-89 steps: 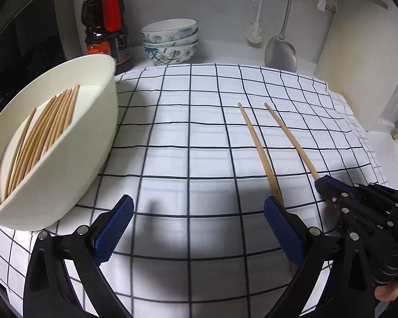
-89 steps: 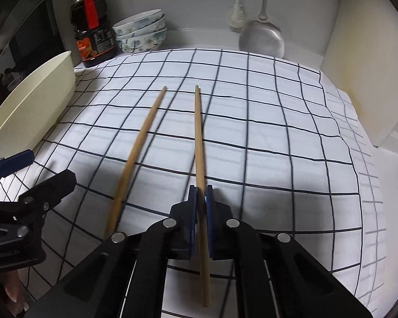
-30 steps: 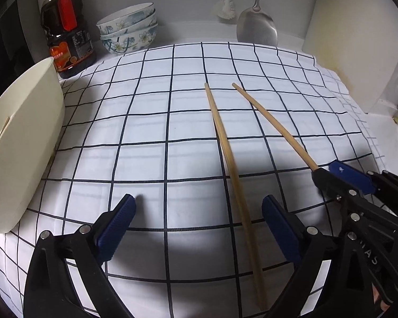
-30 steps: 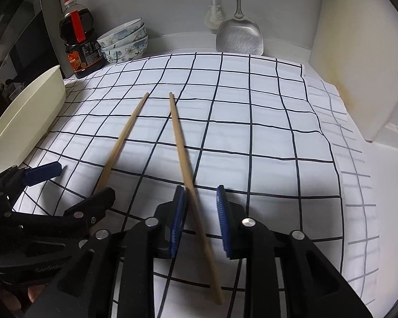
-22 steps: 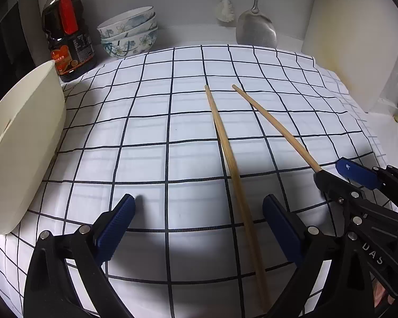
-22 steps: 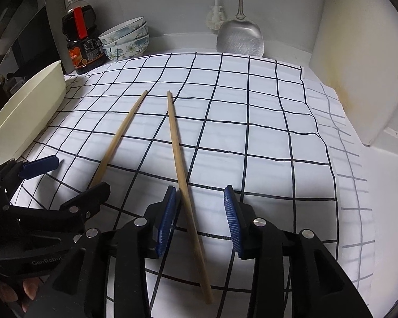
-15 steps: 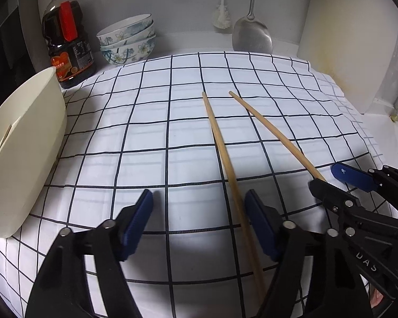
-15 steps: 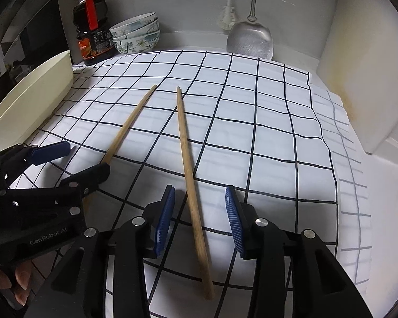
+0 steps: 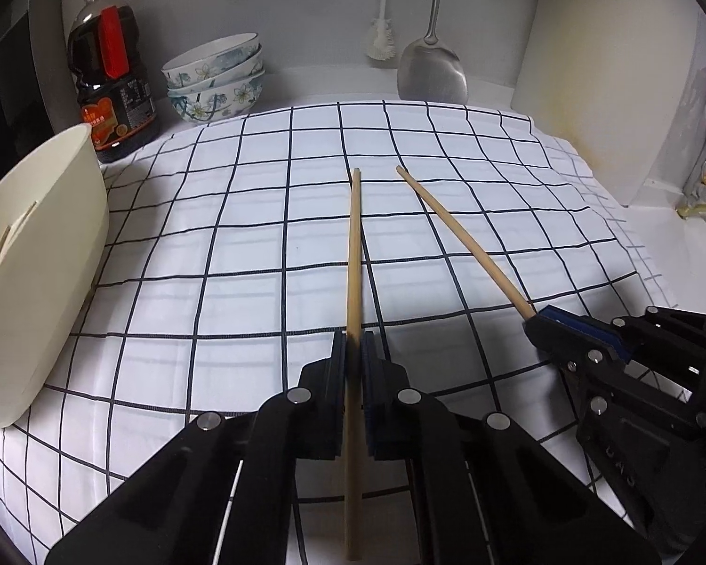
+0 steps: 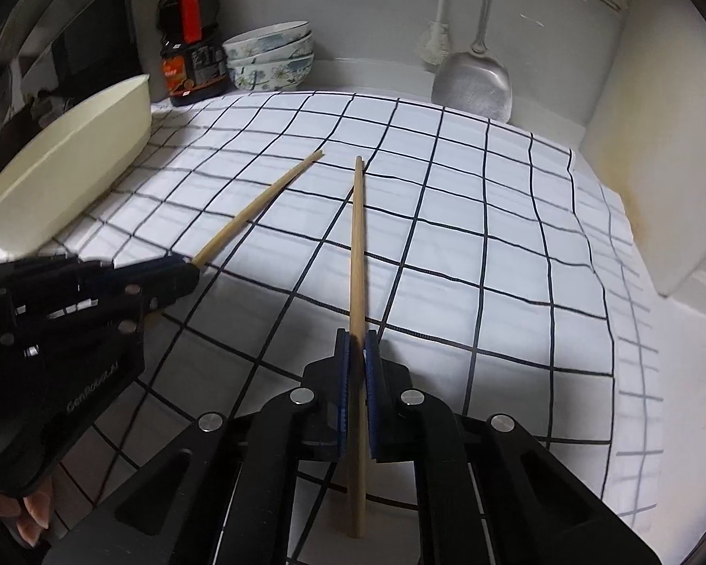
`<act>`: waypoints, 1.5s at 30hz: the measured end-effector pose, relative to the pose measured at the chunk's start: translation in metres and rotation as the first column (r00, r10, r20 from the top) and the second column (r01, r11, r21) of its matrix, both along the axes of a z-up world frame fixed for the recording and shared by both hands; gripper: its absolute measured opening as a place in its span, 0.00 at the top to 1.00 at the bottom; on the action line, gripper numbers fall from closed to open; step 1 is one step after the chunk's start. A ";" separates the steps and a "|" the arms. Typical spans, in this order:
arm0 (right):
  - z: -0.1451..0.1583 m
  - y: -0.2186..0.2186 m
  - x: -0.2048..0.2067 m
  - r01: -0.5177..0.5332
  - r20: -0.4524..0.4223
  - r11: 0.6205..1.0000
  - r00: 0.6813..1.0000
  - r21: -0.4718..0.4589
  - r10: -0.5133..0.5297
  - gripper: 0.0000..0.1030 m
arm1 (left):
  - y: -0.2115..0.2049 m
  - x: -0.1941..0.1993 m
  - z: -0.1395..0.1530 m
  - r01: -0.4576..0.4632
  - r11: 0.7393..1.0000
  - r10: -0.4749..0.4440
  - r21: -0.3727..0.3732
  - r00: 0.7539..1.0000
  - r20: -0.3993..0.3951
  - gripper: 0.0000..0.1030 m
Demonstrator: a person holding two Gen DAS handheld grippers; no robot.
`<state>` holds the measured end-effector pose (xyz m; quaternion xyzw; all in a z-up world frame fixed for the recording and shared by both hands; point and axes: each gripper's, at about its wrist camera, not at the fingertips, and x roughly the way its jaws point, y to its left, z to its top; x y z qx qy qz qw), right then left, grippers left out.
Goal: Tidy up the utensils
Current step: 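Carry the left tool's chopstick into the basin while the right tool carries its own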
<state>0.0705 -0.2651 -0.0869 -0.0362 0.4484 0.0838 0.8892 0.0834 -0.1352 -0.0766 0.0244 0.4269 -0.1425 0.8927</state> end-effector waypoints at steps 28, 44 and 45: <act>0.116 0.139 0.019 -0.099 0.196 0.946 0.980 0.307 0.039 0.94 | 0.206 -0.018 0.117 -0.106 0.984 0.134 -0.143 0.969 0.205 0.93; 0.091 0.280 0.080 -0.173 0.071 0.953 0.984 0.250 0.160 0.94 | 0.321 0.027 0.081 -0.299 0.953 0.304 -0.051 0.938 0.167 0.93; 0.088 0.285 0.081 -0.174 0.061 0.953 0.985 0.248 0.164 0.94 | 0.323 0.029 0.078 -0.303 0.952 0.306 -0.045 0.938 0.164 0.93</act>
